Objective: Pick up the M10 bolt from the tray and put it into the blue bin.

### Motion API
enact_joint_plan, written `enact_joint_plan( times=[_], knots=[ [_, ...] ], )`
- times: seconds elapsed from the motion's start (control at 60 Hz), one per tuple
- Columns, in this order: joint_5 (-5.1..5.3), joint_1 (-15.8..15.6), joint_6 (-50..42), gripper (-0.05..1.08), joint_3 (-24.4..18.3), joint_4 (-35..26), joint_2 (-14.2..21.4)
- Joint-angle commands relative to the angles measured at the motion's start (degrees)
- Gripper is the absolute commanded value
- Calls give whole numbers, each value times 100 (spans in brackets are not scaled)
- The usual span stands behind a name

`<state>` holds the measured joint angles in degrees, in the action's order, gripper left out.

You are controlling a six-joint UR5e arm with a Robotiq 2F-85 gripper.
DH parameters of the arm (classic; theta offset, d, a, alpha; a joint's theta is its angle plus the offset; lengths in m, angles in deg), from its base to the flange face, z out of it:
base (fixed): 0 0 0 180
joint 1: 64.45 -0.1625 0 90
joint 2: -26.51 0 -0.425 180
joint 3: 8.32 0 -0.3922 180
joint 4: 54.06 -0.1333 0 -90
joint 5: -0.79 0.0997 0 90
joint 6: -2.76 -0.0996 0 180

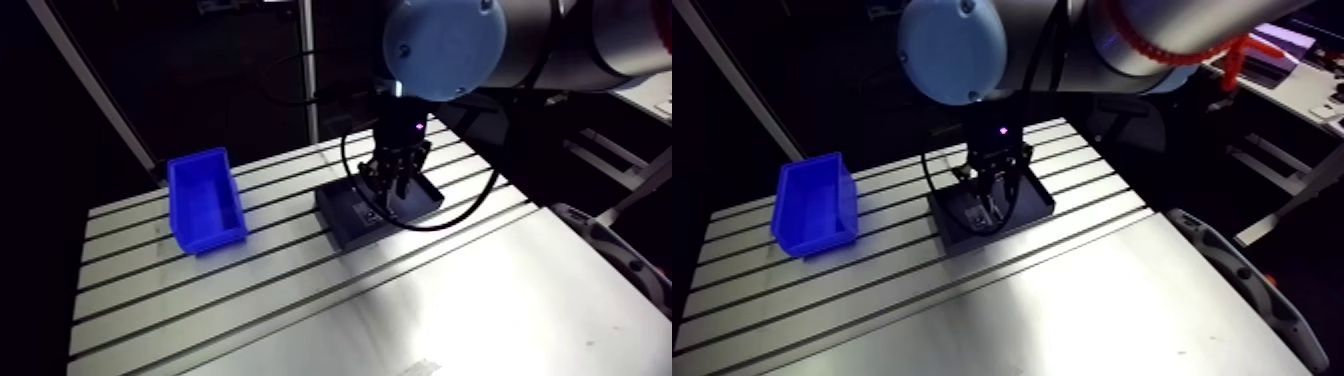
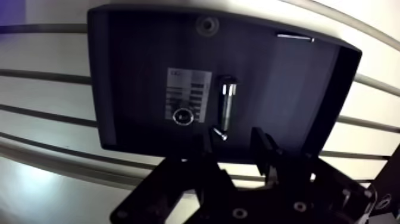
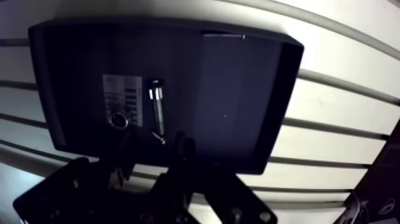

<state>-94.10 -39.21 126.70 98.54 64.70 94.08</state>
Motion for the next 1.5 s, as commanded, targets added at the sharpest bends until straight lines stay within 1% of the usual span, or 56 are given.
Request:
enact_joint_plan(
  times=[0.017, 0.117, 0.3, 0.617, 1.133, 1.367, 1.5],
  knots=[
    [1, -1, -14, 54, 15, 11, -53],
    [1, -1, -30, 54, 15, 50, -80],
    [9, -18, 11, 54, 15, 350, -108],
    [10, -27, -32, 54, 23, 363, -212],
    [19, -45, -58, 55, 6, 364, -275],
    [19, -45, -58, 58, -2, 364, -293],
    [19, -45, -58, 62, -3, 372, -294]
  ],
)
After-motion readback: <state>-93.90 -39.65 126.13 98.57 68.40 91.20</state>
